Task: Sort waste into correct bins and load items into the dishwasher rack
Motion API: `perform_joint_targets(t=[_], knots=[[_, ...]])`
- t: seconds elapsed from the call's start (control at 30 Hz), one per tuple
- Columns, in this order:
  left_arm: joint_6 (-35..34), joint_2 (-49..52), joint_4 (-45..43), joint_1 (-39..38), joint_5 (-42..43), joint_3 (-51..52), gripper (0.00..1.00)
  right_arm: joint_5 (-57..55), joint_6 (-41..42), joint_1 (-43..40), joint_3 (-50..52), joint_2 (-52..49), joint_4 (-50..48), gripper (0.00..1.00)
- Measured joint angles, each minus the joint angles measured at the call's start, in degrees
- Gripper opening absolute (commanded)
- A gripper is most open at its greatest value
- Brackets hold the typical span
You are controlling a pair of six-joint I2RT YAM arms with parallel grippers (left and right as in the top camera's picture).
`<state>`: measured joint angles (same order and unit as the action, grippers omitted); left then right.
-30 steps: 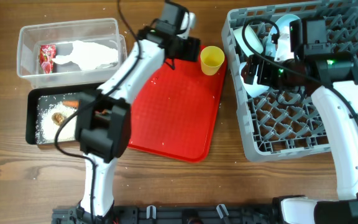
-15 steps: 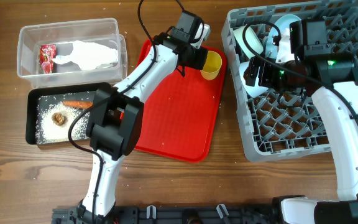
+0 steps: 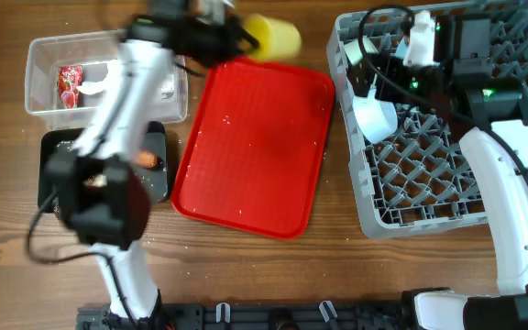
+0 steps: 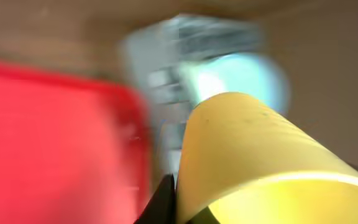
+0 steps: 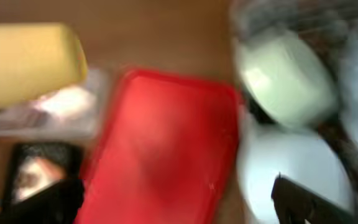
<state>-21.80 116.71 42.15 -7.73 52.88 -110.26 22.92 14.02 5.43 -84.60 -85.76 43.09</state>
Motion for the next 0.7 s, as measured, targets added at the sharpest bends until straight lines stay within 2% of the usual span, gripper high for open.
perform_joint_targets(t=[0.13, 0.2, 0.23, 0.4, 0.5, 0.53, 0.63, 0.7], knots=[[-0.24, -1.2, -0.63, 6.49, 26.64, -0.7, 0.04, 19.91, -2.47, 0.59, 0.35, -0.24, -18.01, 1.0], [-0.44, -1.18, -0.52, 5.77, 30.53, -0.7, 0.04, 26.23, -2.67, 1.68, 0.5, -0.72, -25.35, 1.0], [-0.44, -1.18, -0.59, 5.05, 32.15, -0.7, 0.04, 29.7, -2.82, 2.99, 0.5, -1.29, -28.81, 1.0], [-0.46, -1.16, -0.83, -0.44, 35.34, -0.7, 0.04, 36.11, -3.13, 7.06, 0.52, -3.78, -31.63, 0.99], [-0.46, -1.16, -1.05, -2.89, 36.5, -0.7, 0.04, 37.92, -3.85, 8.7, 0.52, -4.33, -34.27, 0.82], [-0.44, -1.16, -1.11, -3.13, 36.54, -0.7, 0.07, 37.68, -3.87, 8.68, 0.52, -4.33, -34.38, 0.72], [-0.42, -1.16, -1.2, -3.63, 36.52, -0.7, 0.12, 37.48, -4.04, 8.37, 0.57, -4.57, -34.45, 0.64], [-0.61, -1.16, -1.2, -3.67, 36.5, -0.7, 0.25, 37.75, -4.09, 8.41, 0.57, -4.59, -34.45, 0.62]])
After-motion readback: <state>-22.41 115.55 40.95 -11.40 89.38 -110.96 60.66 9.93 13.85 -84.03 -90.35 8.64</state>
